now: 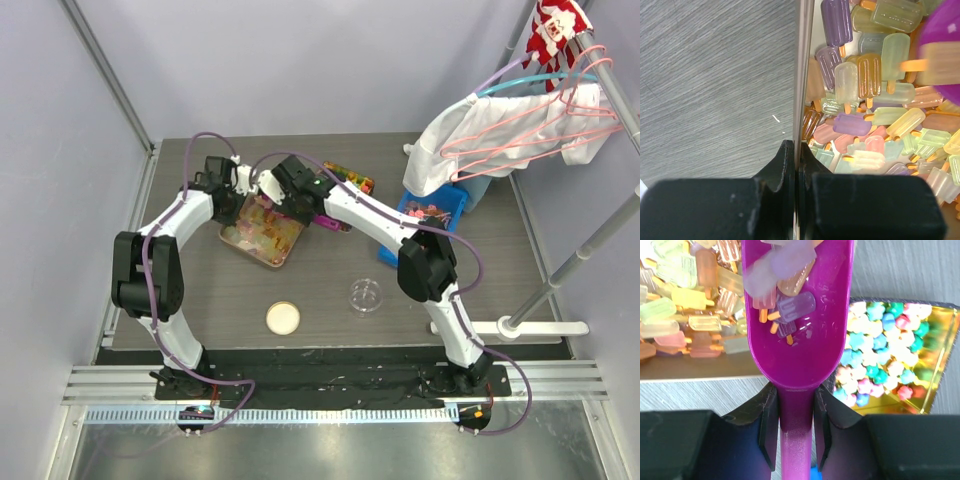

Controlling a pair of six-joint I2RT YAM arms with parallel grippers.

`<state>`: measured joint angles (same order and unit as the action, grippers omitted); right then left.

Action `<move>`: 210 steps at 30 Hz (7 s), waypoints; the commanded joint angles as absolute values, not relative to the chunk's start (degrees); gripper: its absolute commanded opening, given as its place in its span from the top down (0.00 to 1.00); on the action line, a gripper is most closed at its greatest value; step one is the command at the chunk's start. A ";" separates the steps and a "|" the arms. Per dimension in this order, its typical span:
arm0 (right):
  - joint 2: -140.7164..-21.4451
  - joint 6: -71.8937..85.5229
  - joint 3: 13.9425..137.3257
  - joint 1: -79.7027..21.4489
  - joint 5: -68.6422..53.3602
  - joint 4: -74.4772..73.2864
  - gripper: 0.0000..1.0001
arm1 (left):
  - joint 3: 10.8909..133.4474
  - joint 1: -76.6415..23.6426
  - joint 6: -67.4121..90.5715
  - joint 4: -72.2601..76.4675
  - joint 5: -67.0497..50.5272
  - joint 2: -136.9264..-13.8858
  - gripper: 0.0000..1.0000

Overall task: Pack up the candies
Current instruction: Scoop the fake candies from the storage box, then place the fake candies in the packing bottle, then move the packing bottle to the center of the board, then scoop the fake candies from the storage box.

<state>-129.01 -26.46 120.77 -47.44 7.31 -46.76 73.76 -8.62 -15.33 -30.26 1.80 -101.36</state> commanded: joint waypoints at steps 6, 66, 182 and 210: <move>-117.96 -26.19 113.57 -45.62 3.44 -44.57 0.99 | 75.58 -7.74 -13.89 -25.84 -0.79 -99.93 1.00; -80.77 -42.46 69.61 -43.50 7.82 -73.74 0.99 | 72.95 -2.55 -16.79 -29.36 -2.64 -98.88 1.00; -120.41 -77.16 99.85 -61.96 57.65 -30.07 0.99 | 78.49 -10.02 -14.24 -34.89 -3.16 -96.86 1.00; -128.76 -67.68 112.68 -63.90 35.08 -62.93 0.99 | 75.76 -10.46 -13.36 -33.31 -5.54 -94.48 1.00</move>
<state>-127.98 -70.02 112.31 -63.16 42.35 -54.13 73.89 -10.63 -16.01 -37.39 -1.08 -99.68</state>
